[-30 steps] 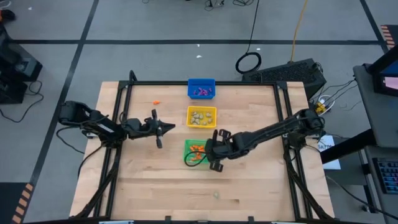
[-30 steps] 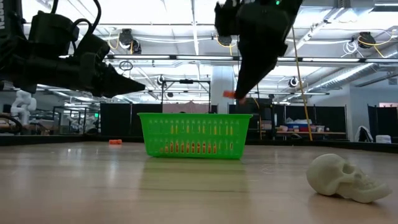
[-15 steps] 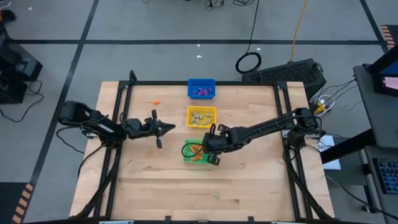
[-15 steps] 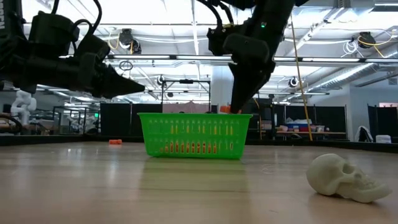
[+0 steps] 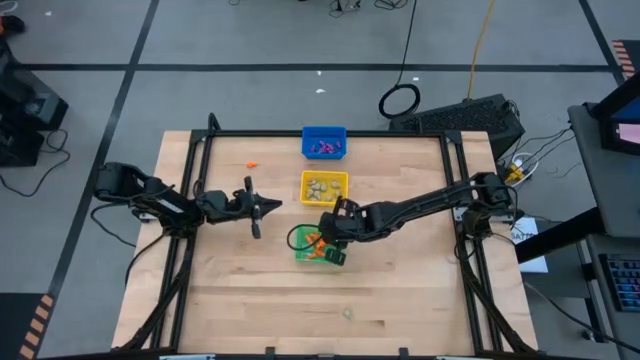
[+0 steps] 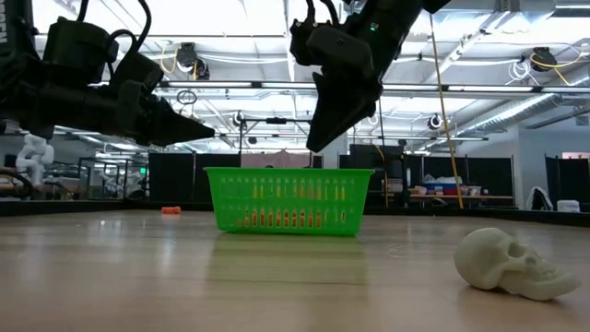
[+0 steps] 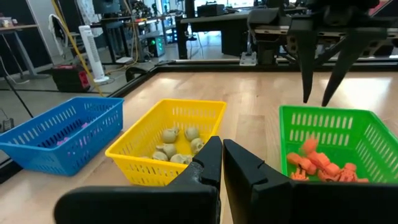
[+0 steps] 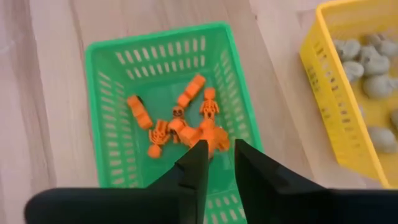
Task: Sort Halloween decoration
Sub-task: Put the orange skeleton toy into the green bin, then put the skull toy into the yellow bin
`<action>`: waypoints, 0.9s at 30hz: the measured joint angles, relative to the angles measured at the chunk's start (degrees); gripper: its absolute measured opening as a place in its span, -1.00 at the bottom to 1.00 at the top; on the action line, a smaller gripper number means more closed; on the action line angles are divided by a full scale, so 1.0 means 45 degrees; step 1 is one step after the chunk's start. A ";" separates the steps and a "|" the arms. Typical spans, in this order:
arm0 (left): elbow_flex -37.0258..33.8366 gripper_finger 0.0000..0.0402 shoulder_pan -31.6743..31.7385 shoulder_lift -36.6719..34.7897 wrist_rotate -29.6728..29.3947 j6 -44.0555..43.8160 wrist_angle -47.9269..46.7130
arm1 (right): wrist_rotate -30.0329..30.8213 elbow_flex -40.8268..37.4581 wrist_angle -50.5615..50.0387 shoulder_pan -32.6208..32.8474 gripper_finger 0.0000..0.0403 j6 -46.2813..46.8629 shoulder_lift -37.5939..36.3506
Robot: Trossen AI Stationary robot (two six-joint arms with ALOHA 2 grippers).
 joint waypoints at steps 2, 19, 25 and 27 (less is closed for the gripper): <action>0.0000 -0.93 0.0000 0.0000 0.0000 0.0000 0.0000 | 0.0014 0.0000 0.0039 0.0000 -0.64 -0.0263 0.0000; 0.0005 -0.93 0.0000 0.0000 -0.0010 -0.0015 0.0004 | 0.0068 0.0001 0.0753 0.0015 -0.21 -0.1656 0.0525; 0.0010 -0.93 0.0005 0.0000 -0.0056 0.0013 -0.0059 | 0.0052 -0.0005 0.0717 0.0091 -0.18 -0.1501 0.0312; 0.0010 -0.93 0.0010 0.0000 -0.0084 0.0089 -0.0058 | 0.0053 -0.0005 0.0590 0.0213 -0.19 -0.1475 0.0143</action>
